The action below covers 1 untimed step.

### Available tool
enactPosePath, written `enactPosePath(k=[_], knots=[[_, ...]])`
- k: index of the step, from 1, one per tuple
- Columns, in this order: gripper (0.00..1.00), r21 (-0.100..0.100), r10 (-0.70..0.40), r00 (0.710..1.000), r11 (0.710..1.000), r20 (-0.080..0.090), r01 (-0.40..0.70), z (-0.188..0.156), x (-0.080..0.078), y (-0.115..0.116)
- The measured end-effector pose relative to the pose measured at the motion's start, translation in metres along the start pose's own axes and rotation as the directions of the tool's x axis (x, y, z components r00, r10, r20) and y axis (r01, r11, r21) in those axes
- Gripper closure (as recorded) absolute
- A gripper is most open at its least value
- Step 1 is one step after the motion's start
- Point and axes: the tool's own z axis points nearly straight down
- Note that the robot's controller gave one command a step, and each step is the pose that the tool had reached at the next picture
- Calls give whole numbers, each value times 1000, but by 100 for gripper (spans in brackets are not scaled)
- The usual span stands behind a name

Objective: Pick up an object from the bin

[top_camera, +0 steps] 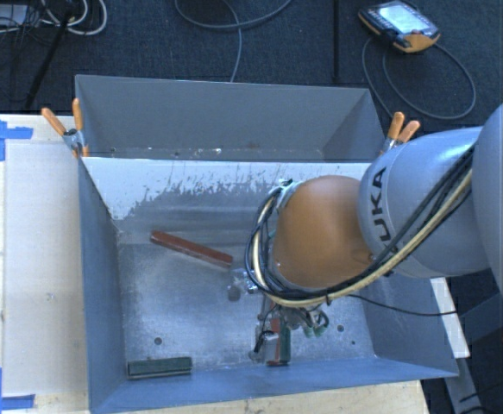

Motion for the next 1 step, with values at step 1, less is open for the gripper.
enactPosePath(k=[1], knots=[[0,1,-252,968,968,3,252,44,-13,-83]])
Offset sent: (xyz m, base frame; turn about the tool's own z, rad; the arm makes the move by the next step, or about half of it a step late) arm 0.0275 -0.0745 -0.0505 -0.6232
